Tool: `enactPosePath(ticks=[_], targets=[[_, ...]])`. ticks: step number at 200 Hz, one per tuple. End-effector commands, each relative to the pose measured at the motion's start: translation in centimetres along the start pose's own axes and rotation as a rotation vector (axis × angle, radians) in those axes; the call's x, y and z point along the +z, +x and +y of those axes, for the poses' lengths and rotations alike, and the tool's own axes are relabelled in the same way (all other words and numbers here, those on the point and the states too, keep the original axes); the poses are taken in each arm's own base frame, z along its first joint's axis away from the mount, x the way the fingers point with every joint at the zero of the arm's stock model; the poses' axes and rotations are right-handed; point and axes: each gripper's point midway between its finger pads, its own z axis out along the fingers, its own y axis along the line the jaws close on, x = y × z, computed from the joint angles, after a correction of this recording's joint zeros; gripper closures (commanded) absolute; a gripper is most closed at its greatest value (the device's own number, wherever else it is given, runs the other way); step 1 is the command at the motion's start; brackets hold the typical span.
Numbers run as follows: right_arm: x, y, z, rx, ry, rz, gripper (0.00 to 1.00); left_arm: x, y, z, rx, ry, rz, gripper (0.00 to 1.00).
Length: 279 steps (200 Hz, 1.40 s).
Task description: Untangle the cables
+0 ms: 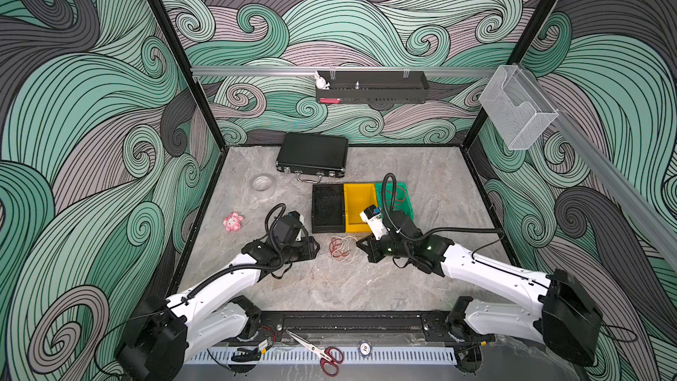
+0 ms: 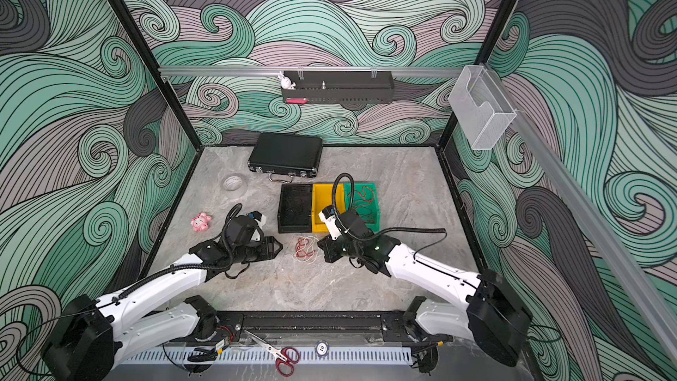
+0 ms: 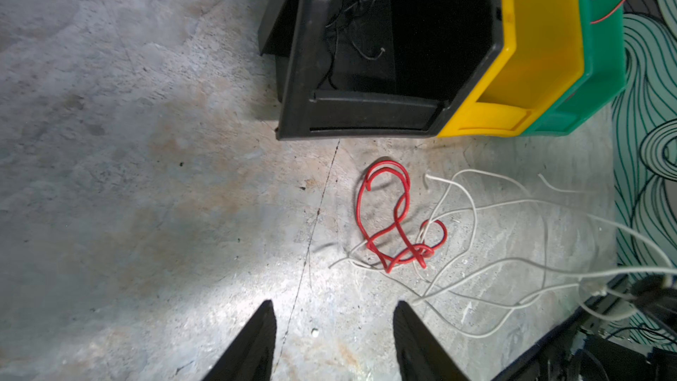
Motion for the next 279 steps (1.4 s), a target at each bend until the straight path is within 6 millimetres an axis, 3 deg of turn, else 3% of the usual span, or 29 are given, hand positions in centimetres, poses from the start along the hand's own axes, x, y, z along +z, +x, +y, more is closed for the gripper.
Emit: enactPosePath(ticks=[1,40,90,138,189,279], targets=[[-0.4,0.8,1.1,-0.056,-0.076,0.02,0.95,-0.6,-0.5,-3.3,0.036,0.166,0.009,0.45],[-0.3,0.2,2.7,-0.073,-0.167,0.007,0.94,-1.6,-0.5,-7.4,0.138,0.397,-0.023,0.45],[0.0,-1.0,5.0,-0.037,-0.304,-0.002,0.94,-1.2,0.0,-8.4,0.196,0.437,-0.059,0.44],[0.6,-1.3,5.1,-0.007,-0.324,0.004,0.93,-1.3,0.3,-10.0,0.244,0.498,-0.065,0.45],[1.0,-1.4,5.1,0.009,-0.332,0.013,0.93,-0.8,0.8,-9.3,0.237,0.469,-0.05,0.46],[0.0,-1.4,4.4,0.01,-0.324,-0.021,0.93,2.6,2.3,-5.4,0.182,0.274,0.046,0.49]])
